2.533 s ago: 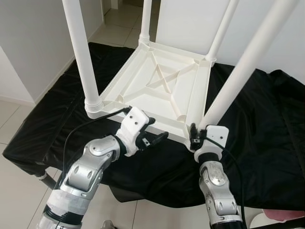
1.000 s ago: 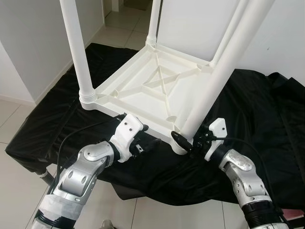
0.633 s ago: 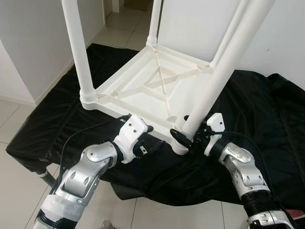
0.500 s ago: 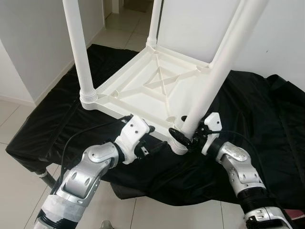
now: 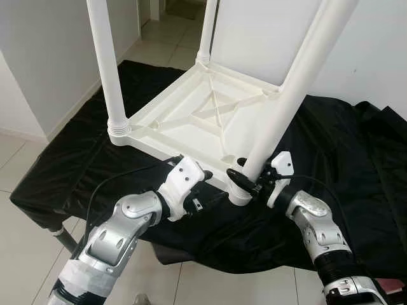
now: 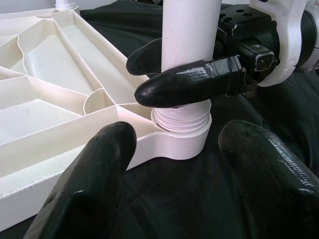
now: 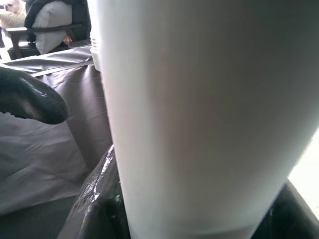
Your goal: Building children table
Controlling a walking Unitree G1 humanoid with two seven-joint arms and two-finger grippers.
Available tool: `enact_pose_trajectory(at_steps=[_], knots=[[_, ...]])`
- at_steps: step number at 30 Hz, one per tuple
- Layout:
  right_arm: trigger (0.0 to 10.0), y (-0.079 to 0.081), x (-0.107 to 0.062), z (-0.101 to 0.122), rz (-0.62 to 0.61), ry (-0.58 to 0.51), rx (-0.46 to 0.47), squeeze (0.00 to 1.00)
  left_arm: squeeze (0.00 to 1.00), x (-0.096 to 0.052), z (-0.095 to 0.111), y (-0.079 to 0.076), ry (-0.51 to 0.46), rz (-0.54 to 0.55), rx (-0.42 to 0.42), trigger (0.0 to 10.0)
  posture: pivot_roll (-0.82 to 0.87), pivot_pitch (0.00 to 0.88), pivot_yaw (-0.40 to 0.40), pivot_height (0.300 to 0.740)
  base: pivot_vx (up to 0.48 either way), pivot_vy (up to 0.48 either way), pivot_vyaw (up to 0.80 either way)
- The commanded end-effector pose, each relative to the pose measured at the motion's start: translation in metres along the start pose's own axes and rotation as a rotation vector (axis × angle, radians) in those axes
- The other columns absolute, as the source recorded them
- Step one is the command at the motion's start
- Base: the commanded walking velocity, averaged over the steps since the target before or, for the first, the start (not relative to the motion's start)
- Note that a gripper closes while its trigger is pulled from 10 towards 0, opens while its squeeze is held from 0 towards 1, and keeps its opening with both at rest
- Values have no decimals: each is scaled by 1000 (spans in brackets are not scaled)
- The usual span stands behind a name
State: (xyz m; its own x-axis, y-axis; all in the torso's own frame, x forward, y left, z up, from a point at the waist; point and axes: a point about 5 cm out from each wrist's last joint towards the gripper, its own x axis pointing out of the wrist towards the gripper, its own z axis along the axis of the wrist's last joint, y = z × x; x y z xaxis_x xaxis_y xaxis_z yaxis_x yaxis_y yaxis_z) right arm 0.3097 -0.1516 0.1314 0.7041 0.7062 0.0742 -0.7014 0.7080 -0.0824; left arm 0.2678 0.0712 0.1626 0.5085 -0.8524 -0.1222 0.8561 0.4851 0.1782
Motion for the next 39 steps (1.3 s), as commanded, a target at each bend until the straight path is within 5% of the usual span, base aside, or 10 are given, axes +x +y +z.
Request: enact_pose_trajectory(at_steps=[1, 15, 26, 39], knots=[[10000, 6, -1, 1, -27, -37, 35, 0, 0, 2, 2, -4, -9, -64, 9, 10000, 18, 0, -97, 740, 0, 0, 0], [10000, 19, -6, 8, -336, -69, 35, 0, 0, 2, 1, -3, -6, -71, 11, 10000, 8, 0, -86, 740, 0, 0, 0], [10000, 31, -16, -6, -798, 25, 76, 0, 0, 3, 1, -3, -4, -82, 9, 10000, -4, 19, -72, 740, 0, 0, 0], [10000, 45, -10, 0, -819, 40, 88, 0, 0, 3, 2, 0, -6, -77, 6, 10000, -7, 40, -67, 740, 0, 0, 0]])
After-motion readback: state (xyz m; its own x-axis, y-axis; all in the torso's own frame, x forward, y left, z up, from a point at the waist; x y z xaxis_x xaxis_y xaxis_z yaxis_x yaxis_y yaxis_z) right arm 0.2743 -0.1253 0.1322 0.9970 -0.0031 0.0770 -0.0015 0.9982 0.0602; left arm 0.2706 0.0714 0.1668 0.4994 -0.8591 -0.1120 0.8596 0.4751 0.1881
